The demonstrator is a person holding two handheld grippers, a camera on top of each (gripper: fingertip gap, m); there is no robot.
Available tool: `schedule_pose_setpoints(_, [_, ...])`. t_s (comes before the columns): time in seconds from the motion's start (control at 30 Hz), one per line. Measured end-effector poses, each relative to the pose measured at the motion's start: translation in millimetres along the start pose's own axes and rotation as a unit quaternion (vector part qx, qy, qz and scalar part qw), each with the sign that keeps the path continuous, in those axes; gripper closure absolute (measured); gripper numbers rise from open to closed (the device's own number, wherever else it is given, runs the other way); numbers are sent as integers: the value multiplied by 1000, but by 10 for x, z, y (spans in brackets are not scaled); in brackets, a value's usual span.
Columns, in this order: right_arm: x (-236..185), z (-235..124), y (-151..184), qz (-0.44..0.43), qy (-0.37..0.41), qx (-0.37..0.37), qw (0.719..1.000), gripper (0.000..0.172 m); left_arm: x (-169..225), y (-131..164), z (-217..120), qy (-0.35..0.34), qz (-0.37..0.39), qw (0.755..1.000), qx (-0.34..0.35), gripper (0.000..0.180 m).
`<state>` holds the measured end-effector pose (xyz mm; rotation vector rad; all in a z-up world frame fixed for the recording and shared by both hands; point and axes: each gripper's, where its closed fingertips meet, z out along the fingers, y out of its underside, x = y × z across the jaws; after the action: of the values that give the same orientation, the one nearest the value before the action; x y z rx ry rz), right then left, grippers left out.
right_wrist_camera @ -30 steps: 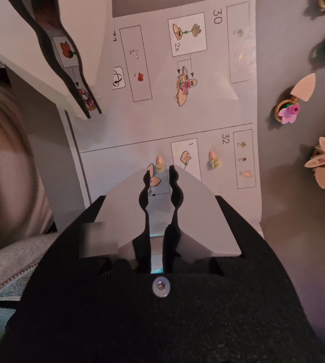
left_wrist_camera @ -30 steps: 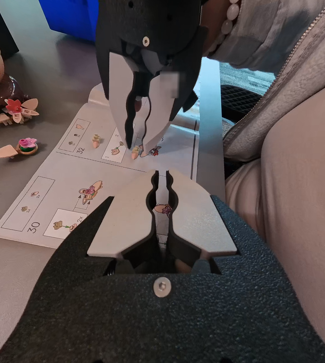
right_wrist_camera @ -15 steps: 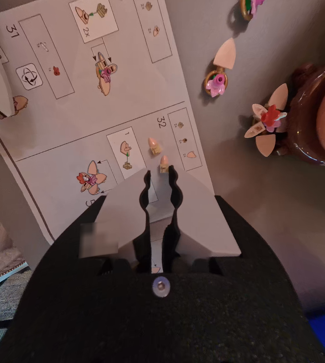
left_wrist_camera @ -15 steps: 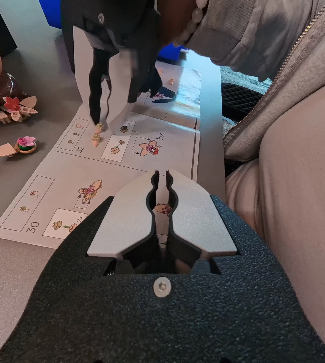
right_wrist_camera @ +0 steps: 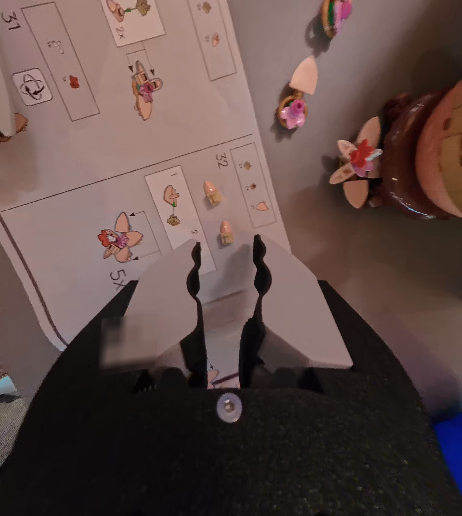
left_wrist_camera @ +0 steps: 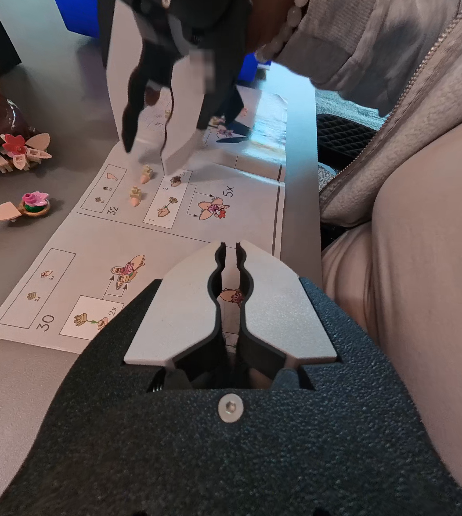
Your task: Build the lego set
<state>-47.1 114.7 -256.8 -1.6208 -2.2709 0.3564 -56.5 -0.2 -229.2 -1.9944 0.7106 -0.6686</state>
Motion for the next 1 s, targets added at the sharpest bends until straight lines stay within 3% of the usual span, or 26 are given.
schedule_pose_setpoints(0.17, [345,-700,110,26,111,34,993,146,-4,-2,-1,1,-3,1000,1,173])
schedule_pose_setpoints(0.3, [241,-1068,588,114,131,-45,984,166,0,-3,-2,0,0,1000,1,173])
schedule_pose_setpoints(0.37, [161,-1032,847,171,160,-73,969,169,1,-1,1,-3,4,1000,0,173])
schedule_pose_setpoints(0.43, [-15,-859,1018,230,140,-61,961,166,6,6,6,-2,6,1000,-3,173])
schedule_pose_setpoints(0.57, [-119,-594,1241,320,115,-39,940,146,15,16,13,2,7,1000,-7,173])
schedule_pose_setpoints(0.7, [-65,-500,1188,338,107,-11,935,152,12,7,6,-1,7,1000,-3,173])
schedule_pose_setpoints(1.0, [-59,-400,1185,346,75,-27,935,161,6,11,8,3,0,1000,-5,173])
